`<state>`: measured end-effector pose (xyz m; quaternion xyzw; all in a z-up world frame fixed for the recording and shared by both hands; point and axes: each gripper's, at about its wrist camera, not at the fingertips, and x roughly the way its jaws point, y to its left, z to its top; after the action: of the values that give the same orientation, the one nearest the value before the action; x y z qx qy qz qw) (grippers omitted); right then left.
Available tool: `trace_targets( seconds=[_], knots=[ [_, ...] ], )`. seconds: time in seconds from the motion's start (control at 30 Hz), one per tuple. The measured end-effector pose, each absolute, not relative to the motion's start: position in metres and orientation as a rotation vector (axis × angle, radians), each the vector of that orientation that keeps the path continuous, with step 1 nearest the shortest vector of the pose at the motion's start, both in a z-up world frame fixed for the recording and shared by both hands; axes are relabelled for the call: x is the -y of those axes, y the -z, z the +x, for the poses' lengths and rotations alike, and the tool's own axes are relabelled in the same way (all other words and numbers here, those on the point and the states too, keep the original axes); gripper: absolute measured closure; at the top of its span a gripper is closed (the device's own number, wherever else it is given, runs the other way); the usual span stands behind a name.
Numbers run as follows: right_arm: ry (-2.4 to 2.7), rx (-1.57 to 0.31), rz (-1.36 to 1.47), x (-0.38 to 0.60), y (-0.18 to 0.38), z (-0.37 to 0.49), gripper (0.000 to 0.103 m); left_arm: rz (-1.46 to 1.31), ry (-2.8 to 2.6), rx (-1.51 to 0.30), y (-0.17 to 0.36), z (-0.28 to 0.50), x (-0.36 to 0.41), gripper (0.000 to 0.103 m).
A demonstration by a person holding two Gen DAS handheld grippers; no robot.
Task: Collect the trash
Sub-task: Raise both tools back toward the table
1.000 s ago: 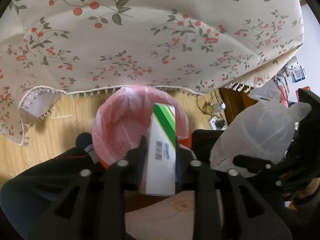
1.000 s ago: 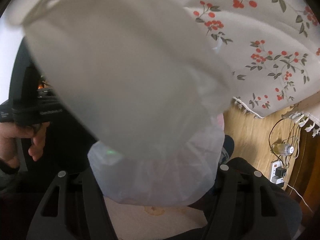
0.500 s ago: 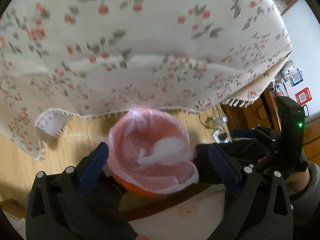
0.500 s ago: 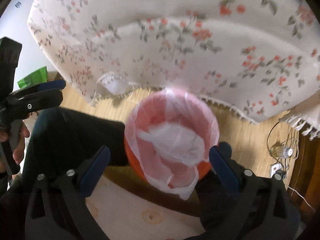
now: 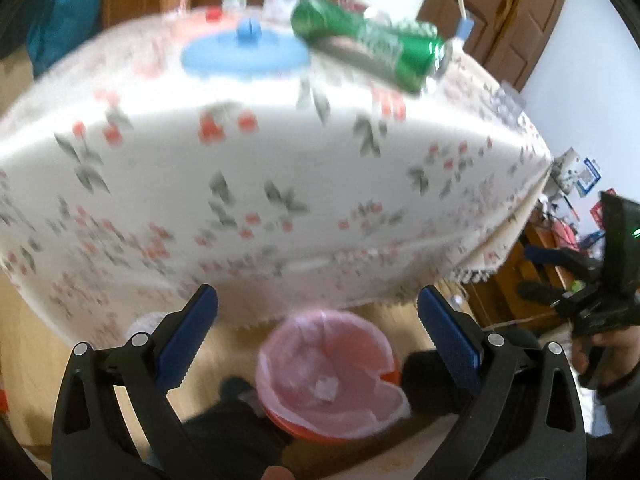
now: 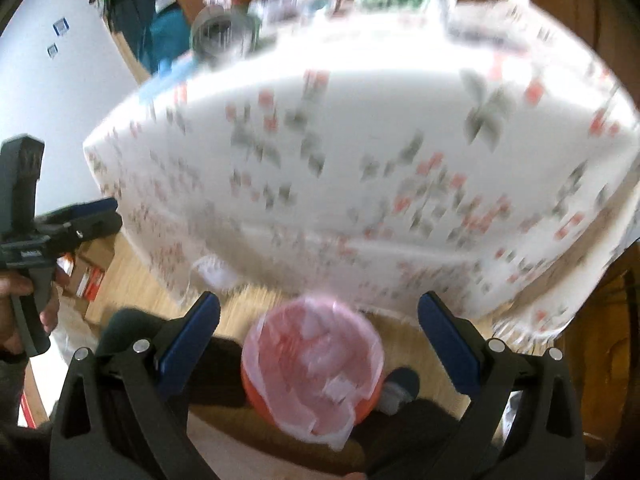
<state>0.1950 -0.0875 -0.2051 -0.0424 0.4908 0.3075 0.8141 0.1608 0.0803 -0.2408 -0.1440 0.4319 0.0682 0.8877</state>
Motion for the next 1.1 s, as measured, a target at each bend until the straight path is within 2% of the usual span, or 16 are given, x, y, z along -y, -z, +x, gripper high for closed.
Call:
trace_targets(
  seconds=[0.23, 0.47, 0.87, 1.1],
  knots=[
    [-0.586, -0.917, -0.119, 0.101, 0.147, 0.219, 0.005, -0.28, -0.153, -0.779, 0.198, 0.165, -0.093, 0.006],
    [-0.539, -0.797, -0.165, 0.098, 0.112, 0.237, 0.005, -0.244, -0.219, -0.78, 0.171, 0.173, -0.113, 0.006],
    [-0.504, -0.76, -0.185, 0.085, 0.106, 0.266, 0.005, -0.174, -0.242, -0.763, 0.141, 0.215, -0.135, 0.007],
    [-0.466, -0.757, -0.171, 0.084, 0.106, 0.288, 0.005, -0.184, -0.237, -0.78, 0.145, 0.24, -0.149, 0.017]
  ],
)
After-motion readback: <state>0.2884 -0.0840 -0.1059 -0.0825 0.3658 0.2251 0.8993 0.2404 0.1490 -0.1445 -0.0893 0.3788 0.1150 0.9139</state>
